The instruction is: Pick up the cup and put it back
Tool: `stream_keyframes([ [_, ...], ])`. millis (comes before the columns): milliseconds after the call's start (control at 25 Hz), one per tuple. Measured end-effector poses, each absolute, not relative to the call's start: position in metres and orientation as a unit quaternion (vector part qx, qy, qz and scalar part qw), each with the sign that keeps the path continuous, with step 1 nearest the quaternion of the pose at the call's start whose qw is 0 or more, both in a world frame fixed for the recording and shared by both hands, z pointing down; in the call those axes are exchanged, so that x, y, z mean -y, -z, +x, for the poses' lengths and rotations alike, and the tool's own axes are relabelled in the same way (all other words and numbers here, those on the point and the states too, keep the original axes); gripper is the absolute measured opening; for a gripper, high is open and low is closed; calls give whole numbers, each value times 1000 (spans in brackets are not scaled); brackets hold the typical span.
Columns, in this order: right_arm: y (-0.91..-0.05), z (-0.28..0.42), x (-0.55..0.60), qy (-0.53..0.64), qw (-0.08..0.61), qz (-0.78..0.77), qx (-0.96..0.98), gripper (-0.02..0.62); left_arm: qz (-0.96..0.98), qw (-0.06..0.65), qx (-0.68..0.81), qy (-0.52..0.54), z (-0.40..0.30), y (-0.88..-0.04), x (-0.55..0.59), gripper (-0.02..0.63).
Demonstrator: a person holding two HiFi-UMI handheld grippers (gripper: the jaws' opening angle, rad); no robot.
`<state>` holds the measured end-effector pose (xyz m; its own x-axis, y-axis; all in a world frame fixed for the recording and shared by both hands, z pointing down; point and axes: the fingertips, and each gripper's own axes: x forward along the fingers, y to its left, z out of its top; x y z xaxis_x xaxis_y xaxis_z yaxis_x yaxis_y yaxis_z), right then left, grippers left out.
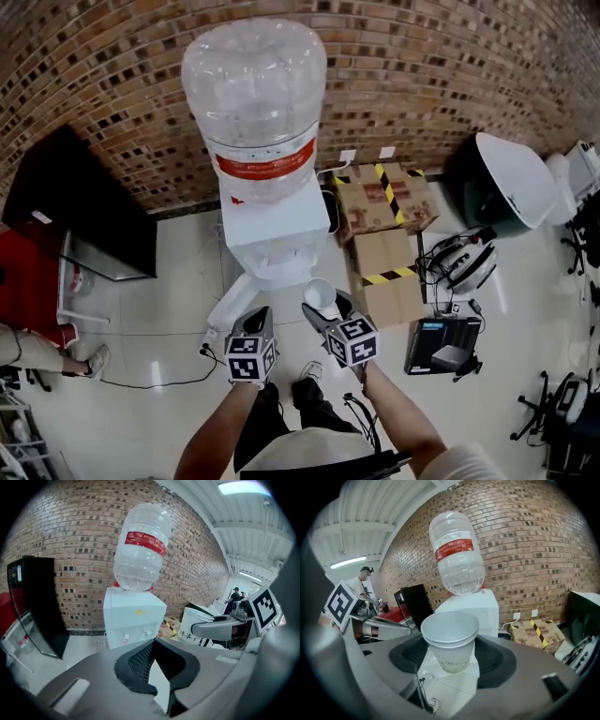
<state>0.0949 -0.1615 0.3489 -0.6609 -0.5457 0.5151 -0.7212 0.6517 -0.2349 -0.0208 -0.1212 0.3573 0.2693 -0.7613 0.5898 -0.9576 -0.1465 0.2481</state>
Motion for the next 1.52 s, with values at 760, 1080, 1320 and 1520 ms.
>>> stream_keyframes([
  [760,-265,83,46,-200,165,423,868,325,785,262,545,-138,-38,-288,46,2],
  [1080,-276,60,-7,-196,175,443,857,325,801,250,524,-150,-56,-293,3,2],
  [1320,-271,52,-27,-191,170,453,854,324,810,242,513,-150,-64,-295,-18,2],
  [1520,-268,49,-31,-188,171,457,853,324,807,251,518,-134,-69,-293,-22,2],
])
